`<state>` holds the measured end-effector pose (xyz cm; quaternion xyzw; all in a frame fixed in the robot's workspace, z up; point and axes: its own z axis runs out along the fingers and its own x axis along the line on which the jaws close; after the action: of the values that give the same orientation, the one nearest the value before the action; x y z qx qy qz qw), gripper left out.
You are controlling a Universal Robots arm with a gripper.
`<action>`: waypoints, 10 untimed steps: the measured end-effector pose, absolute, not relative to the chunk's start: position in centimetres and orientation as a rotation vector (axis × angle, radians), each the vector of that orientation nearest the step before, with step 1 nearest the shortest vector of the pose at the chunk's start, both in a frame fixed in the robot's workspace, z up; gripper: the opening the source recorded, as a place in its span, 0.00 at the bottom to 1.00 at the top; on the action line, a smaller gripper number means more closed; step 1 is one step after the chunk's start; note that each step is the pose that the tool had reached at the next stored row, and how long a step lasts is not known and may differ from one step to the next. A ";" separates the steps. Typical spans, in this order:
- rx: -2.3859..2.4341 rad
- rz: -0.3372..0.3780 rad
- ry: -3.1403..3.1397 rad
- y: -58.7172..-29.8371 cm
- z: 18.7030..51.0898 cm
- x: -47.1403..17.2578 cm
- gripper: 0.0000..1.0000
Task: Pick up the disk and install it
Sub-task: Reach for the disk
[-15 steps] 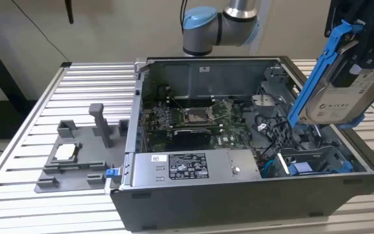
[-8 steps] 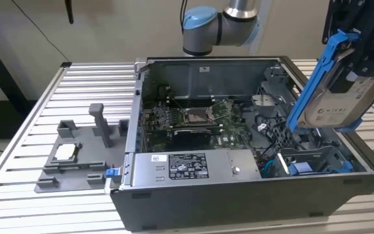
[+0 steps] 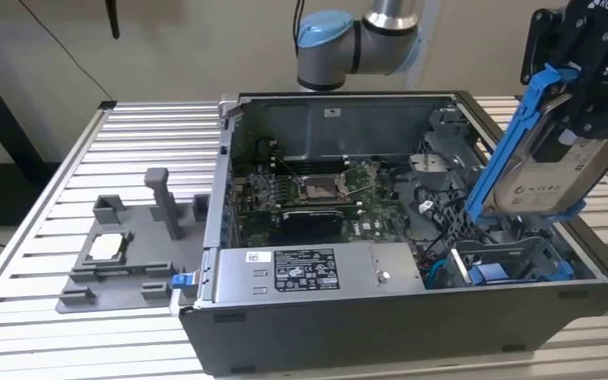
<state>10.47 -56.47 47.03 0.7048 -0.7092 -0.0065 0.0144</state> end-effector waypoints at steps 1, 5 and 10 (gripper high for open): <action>2.195 -0.018 -2.205 -56.5 46.8 10.5 0.33; 2.203 -0.017 -2.196 -56.5 46.1 10.8 0.33; 2.209 -0.017 -2.190 -56.5 45.3 11.2 0.33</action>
<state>11.18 -56.47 45.27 0.7100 -0.7040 -0.0054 0.0155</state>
